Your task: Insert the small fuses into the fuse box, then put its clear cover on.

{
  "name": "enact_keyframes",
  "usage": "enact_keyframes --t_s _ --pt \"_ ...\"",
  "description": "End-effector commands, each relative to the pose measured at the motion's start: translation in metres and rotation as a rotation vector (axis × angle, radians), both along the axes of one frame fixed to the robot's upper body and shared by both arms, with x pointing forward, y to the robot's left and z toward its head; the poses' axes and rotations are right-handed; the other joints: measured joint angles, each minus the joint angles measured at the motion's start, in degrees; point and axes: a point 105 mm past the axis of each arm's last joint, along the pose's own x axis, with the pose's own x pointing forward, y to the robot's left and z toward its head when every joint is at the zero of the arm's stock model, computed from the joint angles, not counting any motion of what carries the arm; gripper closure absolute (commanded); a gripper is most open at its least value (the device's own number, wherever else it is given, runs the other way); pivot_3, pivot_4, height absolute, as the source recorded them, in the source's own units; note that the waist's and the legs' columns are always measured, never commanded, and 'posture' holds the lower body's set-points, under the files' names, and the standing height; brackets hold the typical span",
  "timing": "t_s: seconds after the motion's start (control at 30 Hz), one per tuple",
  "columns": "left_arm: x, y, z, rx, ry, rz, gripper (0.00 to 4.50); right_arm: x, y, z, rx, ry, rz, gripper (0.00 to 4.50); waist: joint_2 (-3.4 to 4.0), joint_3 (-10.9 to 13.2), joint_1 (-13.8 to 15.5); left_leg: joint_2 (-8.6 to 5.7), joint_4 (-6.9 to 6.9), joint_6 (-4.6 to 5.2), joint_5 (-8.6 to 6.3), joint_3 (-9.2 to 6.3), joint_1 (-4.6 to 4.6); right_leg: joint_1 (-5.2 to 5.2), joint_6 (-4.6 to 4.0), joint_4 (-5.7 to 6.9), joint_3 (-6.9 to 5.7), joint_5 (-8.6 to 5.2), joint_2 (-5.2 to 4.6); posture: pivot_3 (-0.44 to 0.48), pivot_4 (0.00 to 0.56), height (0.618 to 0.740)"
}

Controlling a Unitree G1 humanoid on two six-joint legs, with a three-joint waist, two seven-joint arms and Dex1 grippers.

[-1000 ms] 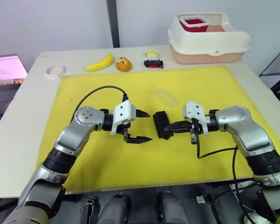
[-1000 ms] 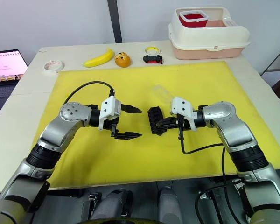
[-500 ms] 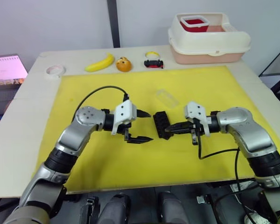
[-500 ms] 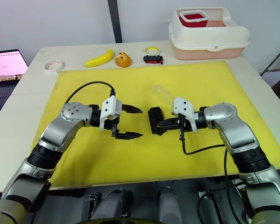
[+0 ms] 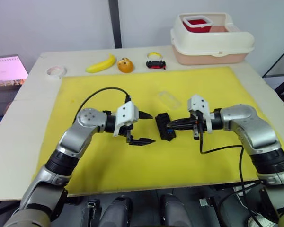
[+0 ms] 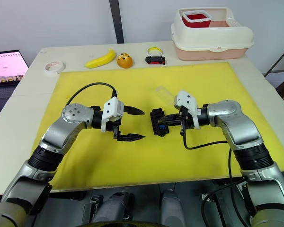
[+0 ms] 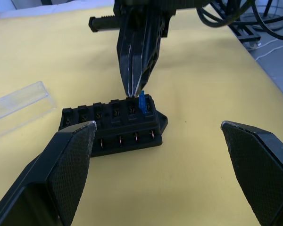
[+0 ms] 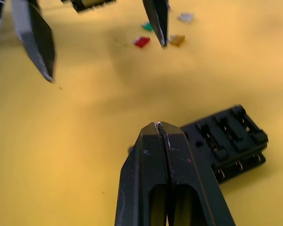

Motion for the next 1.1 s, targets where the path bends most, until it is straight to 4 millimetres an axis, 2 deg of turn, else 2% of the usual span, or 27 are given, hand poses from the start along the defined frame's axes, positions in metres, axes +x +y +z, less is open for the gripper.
enact_keyframes --t_s 0.03,0.43,0.53,0.6,0.73,0.83,0.93,1.1 --pt "-0.001 0.0 0.009 -0.011 -0.046 -0.012 0.0 0.0 0.005 0.004 0.009 -0.028 0.015 4.47 0.0 0.0 -0.03 0.0 0.0 0.0 0.0 0.0 0.0 0.0 0.0 0.0 0.0 0.0 0.0 0.0 0.15 0.74" --pt "0.0 0.001 0.008 -0.007 -0.045 -0.01 0.0 -0.005 -0.005 -0.018 -0.065 0.041 -0.02 4.47 0.0 0.0 0.13 0.0 0.03 0.0 0.0 -0.01 0.0 0.03 0.0 0.0 -0.01 0.0 0.0 0.0 0.15 0.74" --pt "0.0 0.002 0.007 -0.004 -0.042 -0.01 0.0 -0.005 -0.001 -0.008 -0.031 0.009 -0.008 4.47 0.0 0.0 0.12 0.0 0.07 0.01 0.0 -0.02 0.0 0.05 0.0 0.0 -0.01 0.0 0.0 0.0 0.15 0.74" --pt "-0.001 0.002 0.005 -0.002 -0.04 -0.012 0.0 -0.004 0.001 0.007 0.001 -0.029 -0.004 4.47 0.0 0.0 0.1 0.0 0.08 0.01 0.0 -0.02 0.0 0.05 0.0 0.0 -0.01 0.0 0.0 0.0 0.15 0.74" --pt "-0.004 0.0 0.004 -0.001 -0.037 -0.021 0.0 -0.006 -0.002 0.025 0.008 -0.067 0.013 4.47 0.0 0.0 0.1 -0.01 0.07 0.01 -0.01 -0.02 0.0 0.04 0.0 0.0 -0.01 0.0 0.0 0.0 0.15 0.74" --pt "-0.005 -0.002 0.003 -0.004 -0.036 -0.028 0.0 -0.008 -0.009 0.026 -0.038 -0.061 0.027 3.72 0.0 0.0 0.11 -0.01 0.07 0.01 -0.01 -0.02 -0.01 0.04 0.0 0.0 -0.01 0.0 0.0 0.0 0.15 0.74" --pt "-0.005 -0.003 0.003 -0.006 -0.036 -0.032 0.0 -0.011 -0.012 0.017 -0.085 -0.035 0.048 2.22 0.0 0.0 0.02 0.0 0.08 0.01 -0.01 -0.02 -0.01 0.04 0.0 0.0 -0.02 0.0 0.0 0.0 0.15 0.74" --pt "-0.004 -0.003 0.003 -0.006 -0.037 -0.031 0.0 -0.009 -0.005 0.009 -0.085 -0.029 0.043 2.22 0.0 0.0 -0.01 0.0 0.07 0.01 -0.01 -0.02 -0.01 0.03 0.0 0.0 -0.02 0.0 0.0 0.0 0.15 0.74"
